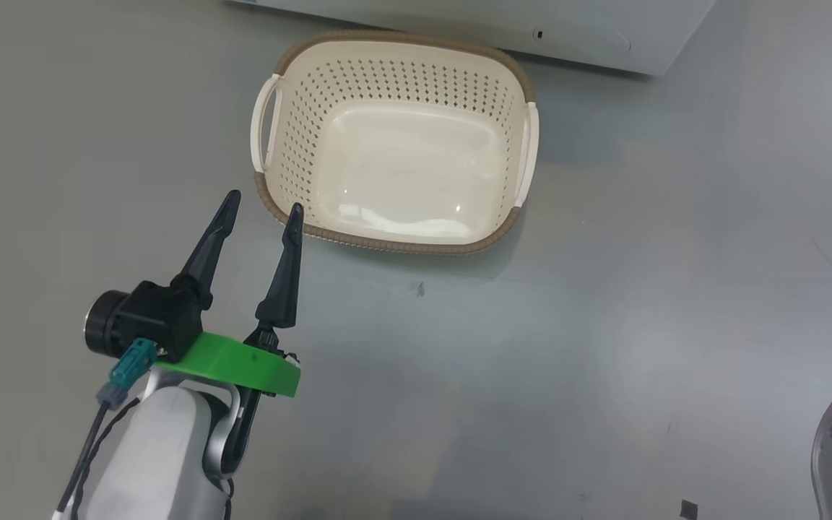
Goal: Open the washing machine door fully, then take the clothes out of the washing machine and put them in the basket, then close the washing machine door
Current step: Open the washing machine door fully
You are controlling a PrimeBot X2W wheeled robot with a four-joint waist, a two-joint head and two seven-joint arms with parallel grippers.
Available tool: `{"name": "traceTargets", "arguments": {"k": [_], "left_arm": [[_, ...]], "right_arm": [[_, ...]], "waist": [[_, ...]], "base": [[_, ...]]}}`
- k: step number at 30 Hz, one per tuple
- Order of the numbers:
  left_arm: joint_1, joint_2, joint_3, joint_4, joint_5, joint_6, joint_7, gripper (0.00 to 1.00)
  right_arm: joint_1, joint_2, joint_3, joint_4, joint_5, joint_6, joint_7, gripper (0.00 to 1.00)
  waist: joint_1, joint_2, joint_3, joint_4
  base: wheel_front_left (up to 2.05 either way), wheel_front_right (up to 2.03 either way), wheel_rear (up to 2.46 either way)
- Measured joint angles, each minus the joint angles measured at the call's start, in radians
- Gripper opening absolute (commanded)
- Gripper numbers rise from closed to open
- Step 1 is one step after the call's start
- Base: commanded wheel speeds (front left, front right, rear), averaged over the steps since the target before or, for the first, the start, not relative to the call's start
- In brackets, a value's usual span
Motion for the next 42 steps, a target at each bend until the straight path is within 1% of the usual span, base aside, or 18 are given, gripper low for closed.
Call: {"name": "traceTargets", "arguments": {"k": [7,21,31,38,42], "left_arm": [[-0.026,-0.004,0.004,0.005,-0.01,-0.009,0.0,1.0],[-0.047,-0.012,0.007,0.03,-0.017,-0.021,0.0,1.0],[-0.053,-0.014,0.007,0.039,-0.017,-0.023,0.0,1.0],[-0.06,-0.018,0.007,0.048,-0.017,-0.025,0.0,1.0],[-0.061,-0.019,0.008,0.053,-0.017,-0.025,0.0,1.0]], "right_arm": [[-0.094,-0.019,0.034,0.076,-0.001,0.0,0.07,0.0],[-0.223,-0.007,0.068,0.216,0.01,0.0,0.179,0.0],[-0.307,0.002,0.063,0.269,0.058,-0.001,0.231,0.0],[-0.349,0.002,0.024,0.333,0.127,-0.001,0.277,0.0],[-0.361,-0.001,0.017,0.359,0.132,-0.001,0.294,0.0]], "waist": [[0.0001,0.0,0.043,0.033],[0.0001,0.0,0.082,0.07],[0.0,0.0,0.091,0.08],[0.0001,0.0,0.093,0.088],[0.0,0.0,0.092,0.092]], "base": [[0.0,0.0,0.0],[0.0,0.0,0.0],[0.0,0.0,0.0],[0.0,0.0,0.0],[0.0,0.0,0.0]]}}
